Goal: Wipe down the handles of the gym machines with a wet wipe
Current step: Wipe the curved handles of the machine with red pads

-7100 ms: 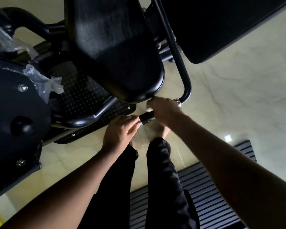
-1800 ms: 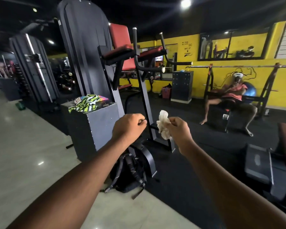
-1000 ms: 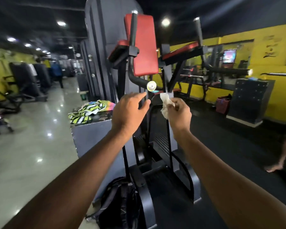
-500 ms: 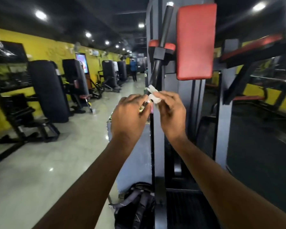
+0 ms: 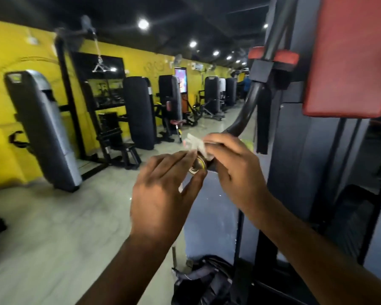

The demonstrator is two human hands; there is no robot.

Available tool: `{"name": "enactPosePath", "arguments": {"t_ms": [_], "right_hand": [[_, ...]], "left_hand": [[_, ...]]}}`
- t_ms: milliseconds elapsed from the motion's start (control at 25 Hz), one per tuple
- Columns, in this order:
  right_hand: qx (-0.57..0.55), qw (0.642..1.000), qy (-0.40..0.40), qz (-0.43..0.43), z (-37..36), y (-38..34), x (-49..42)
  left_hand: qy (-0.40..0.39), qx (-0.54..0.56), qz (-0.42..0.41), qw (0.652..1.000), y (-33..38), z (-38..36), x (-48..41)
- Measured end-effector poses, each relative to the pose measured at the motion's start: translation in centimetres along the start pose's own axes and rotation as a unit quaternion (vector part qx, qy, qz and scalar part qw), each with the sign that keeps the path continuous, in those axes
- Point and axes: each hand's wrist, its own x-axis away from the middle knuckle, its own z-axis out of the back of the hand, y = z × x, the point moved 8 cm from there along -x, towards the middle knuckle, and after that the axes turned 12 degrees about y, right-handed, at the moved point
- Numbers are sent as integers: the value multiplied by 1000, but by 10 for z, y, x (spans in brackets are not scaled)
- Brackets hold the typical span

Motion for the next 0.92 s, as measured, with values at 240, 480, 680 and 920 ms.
{"name": "enactPosePath", "arguments": {"t_ms": [240,480,680,920], "right_hand": [[-77,997,-22,3,-11,25,-5],[-109,990,-86,-12,-22,64,-19],[-139,990,-36,7,-10,45,-4],[-338,844,146,-391,-3,27,62]], "left_hand": [[-16,-84,37,996,10,-3,-1],[-18,-142,81,986,21,-4,-9],[-23,-187,106,976,29,-3,-9],[-16,-204,96,974,32,-7,-5]]}}
